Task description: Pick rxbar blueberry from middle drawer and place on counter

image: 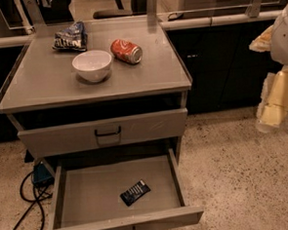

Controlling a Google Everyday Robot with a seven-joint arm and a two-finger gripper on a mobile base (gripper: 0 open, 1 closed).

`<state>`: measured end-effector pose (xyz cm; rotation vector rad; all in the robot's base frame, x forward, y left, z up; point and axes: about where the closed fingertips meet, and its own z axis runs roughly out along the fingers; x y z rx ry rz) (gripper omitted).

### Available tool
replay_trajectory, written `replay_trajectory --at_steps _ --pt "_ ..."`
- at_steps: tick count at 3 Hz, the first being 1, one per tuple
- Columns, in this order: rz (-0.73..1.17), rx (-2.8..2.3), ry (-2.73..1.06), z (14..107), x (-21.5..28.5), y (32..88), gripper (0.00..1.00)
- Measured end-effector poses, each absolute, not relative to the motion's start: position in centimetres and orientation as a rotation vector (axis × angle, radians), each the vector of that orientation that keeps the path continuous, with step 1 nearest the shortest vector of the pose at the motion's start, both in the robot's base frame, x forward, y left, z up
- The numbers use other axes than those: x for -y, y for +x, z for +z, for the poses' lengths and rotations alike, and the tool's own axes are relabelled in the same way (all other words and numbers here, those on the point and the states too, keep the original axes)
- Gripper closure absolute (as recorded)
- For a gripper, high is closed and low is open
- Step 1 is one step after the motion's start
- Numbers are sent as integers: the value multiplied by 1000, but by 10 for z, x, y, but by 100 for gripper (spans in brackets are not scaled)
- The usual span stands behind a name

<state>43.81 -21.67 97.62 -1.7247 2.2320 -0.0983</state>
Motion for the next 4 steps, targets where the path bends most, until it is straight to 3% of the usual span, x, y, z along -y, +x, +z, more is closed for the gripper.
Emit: replay_trajectory --at_steps 2,4 --pt "-81 -2234 -1719 967 216 438 0" --pt "32 -2243 -1775 886 203 434 0"
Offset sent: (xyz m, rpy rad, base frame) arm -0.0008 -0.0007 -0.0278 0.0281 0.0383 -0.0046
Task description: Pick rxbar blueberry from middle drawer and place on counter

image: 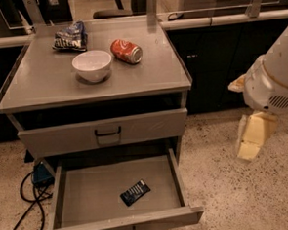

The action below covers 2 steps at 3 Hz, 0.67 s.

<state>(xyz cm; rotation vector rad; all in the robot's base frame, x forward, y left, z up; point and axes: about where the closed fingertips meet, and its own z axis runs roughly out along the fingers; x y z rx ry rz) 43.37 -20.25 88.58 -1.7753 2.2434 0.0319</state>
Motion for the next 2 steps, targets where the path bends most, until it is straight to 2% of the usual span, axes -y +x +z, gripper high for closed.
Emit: replay_trajectory --at_steps 2 --pt "107 -2154 -1881 855 167 446 0"
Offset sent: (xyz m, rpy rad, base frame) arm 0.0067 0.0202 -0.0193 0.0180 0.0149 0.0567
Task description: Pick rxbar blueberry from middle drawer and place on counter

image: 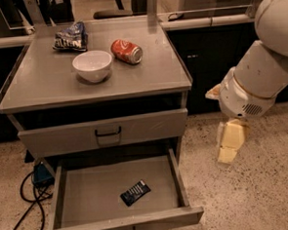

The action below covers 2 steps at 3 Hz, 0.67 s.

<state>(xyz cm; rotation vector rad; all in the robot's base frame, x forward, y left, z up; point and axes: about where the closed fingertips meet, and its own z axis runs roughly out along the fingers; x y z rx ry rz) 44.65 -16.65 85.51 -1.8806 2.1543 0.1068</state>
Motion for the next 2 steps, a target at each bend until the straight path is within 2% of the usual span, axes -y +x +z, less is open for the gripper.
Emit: replay_trajectory --at_steps 2 --pt "174 -2132 -1781 812 179 433 0"
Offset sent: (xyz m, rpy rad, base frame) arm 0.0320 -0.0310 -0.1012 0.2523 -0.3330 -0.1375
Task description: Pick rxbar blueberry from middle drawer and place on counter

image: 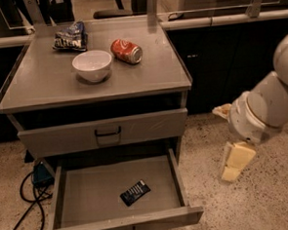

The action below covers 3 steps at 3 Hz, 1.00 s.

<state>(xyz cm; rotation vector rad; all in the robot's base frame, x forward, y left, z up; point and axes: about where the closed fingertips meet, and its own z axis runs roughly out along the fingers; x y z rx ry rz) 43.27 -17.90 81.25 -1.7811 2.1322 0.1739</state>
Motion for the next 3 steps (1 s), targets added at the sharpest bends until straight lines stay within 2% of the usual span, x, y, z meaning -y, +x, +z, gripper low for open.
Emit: replay_trajectory --at_steps 1,3 --pt "214 -2044 -1735 764 164 463 0" --pt "304 -1838 -1773 724 83 554 0"
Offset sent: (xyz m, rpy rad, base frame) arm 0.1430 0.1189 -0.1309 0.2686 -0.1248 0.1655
